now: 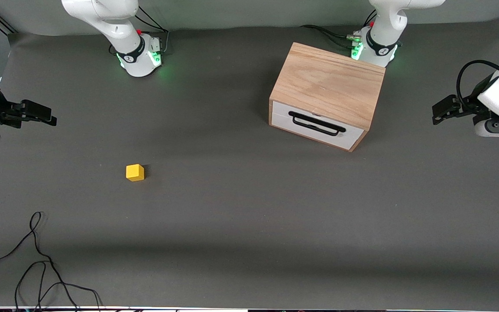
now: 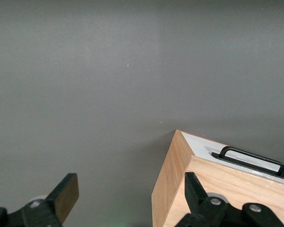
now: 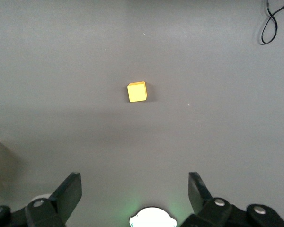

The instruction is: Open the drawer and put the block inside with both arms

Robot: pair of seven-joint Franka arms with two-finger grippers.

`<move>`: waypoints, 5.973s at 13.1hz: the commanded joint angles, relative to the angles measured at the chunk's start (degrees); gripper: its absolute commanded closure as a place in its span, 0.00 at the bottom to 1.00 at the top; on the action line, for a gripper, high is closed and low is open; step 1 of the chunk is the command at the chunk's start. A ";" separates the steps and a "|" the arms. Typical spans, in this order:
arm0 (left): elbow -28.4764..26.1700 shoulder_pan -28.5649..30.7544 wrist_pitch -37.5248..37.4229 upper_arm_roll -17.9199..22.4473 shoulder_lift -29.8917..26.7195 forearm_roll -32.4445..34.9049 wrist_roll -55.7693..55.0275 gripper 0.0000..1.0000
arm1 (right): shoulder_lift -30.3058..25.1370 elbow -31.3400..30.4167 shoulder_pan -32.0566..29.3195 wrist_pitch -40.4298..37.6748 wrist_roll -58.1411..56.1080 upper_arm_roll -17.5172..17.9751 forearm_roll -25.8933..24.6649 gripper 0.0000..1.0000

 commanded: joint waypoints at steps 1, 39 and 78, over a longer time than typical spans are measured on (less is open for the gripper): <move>-0.05 -0.02 -0.32 0.11 -0.50 0.29 0.93 0.00 | -0.33 -0.11 0.62 -0.21 -1.27 -0.69 0.47 0.00; 0.58 -3.36 1.07 -28.63 11.27 1.69 -97.60 0.00 | 15.39 -41.59 6.15 60.68 -1.54 -0.69 0.47 0.00; -9.20 -3.80 29.20 -27.48 27.62 6.96 -100.67 0.00 | 5.38 -0.92 5.62 8.86 -1.89 -2.44 0.91 1.00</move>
